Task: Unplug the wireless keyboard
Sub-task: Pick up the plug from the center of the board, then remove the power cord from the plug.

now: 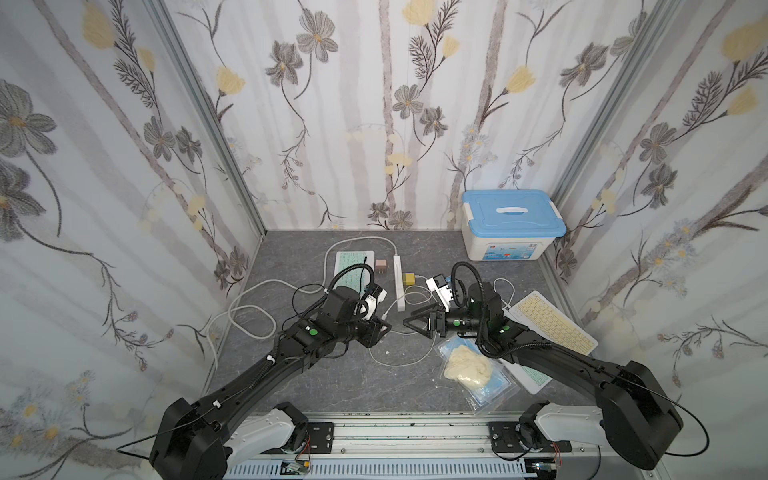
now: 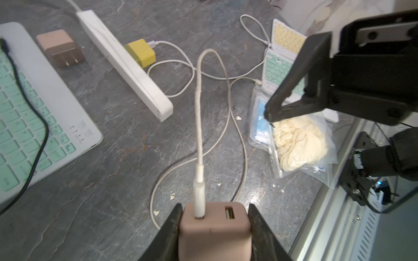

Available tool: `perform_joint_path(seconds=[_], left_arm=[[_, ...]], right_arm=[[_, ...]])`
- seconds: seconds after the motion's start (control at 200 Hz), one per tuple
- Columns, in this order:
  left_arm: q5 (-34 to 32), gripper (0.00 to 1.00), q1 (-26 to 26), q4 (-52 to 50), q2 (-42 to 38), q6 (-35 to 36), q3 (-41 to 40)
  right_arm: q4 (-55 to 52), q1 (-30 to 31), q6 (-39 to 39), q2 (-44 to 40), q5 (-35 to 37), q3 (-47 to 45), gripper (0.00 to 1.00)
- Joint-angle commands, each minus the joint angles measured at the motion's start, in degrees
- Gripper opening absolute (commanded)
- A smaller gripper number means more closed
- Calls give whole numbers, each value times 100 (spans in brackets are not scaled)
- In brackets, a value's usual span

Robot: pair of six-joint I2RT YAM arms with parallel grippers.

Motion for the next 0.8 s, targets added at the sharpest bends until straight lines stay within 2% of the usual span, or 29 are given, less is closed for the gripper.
perform_joint_path(seconds=[0.0, 0.095, 0.245, 0.49, 0.599, 0.794], left_arm=[[1147, 28, 309, -653, 30, 421, 357], [1652, 28, 552, -1153, 80, 636, 727], [2313, 27, 719, -1783, 247, 1000, 1267], [3098, 26, 885, -2121, 482, 1422, 1601], [3397, 26, 986, -2010, 526, 1411, 1596], [3562, 26, 1064, -2051, 628, 1478, 1638]], right_arm=[[631, -31, -168, 10, 45, -57, 88], [1329, -25, 197, 46, -113, -170, 84], [2315, 49, 846, -1, 101, -394, 81], [2960, 436, 990, 231, 369, -359, 73], [3096, 478, 1012, 453, 419, -258, 65], [3212, 559, 1175, 724, 497, -91, 61]])
